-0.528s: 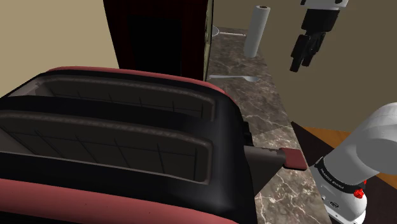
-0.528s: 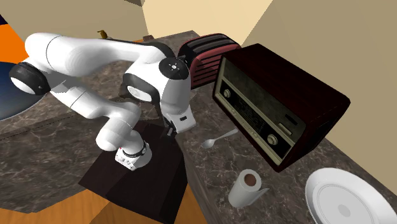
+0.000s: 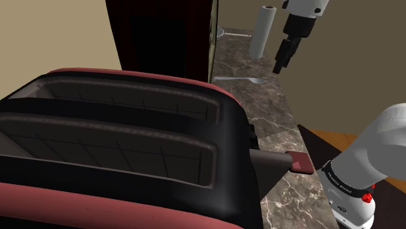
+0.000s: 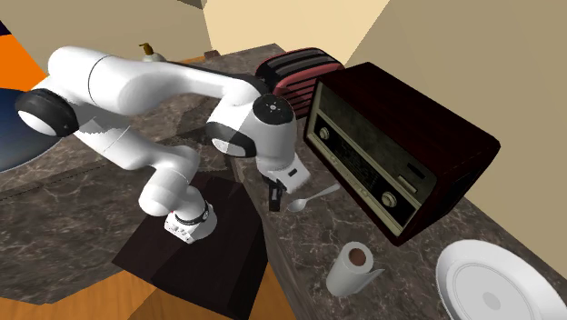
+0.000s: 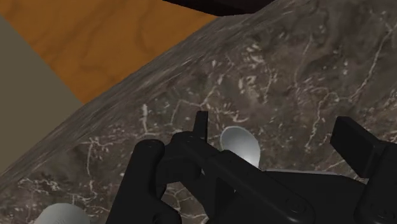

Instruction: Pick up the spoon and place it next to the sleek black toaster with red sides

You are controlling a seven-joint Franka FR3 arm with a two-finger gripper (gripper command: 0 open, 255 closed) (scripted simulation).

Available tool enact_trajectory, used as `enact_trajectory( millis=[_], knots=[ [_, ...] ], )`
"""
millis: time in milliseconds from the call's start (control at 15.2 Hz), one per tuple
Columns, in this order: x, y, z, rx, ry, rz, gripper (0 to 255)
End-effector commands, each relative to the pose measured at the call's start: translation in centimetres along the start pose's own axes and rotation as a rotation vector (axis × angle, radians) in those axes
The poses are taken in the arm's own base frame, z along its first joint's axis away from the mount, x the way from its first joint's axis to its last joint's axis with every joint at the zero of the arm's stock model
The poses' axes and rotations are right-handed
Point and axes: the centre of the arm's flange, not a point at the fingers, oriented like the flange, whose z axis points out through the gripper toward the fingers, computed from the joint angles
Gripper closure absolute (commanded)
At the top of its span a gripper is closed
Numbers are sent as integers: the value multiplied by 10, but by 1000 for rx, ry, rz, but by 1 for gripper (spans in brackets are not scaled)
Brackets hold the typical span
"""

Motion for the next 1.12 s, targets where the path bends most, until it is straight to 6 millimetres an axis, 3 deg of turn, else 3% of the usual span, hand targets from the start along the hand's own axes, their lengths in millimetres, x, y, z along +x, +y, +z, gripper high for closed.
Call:
enact_trajectory(
  millis=[0,528,1056],
  knots=[
    [18,-2,9,4,40,-72,0],
    [95,-26,31,26,185,-349,0],
    [105,-30,70,26,190,-357,0]
  ],
)
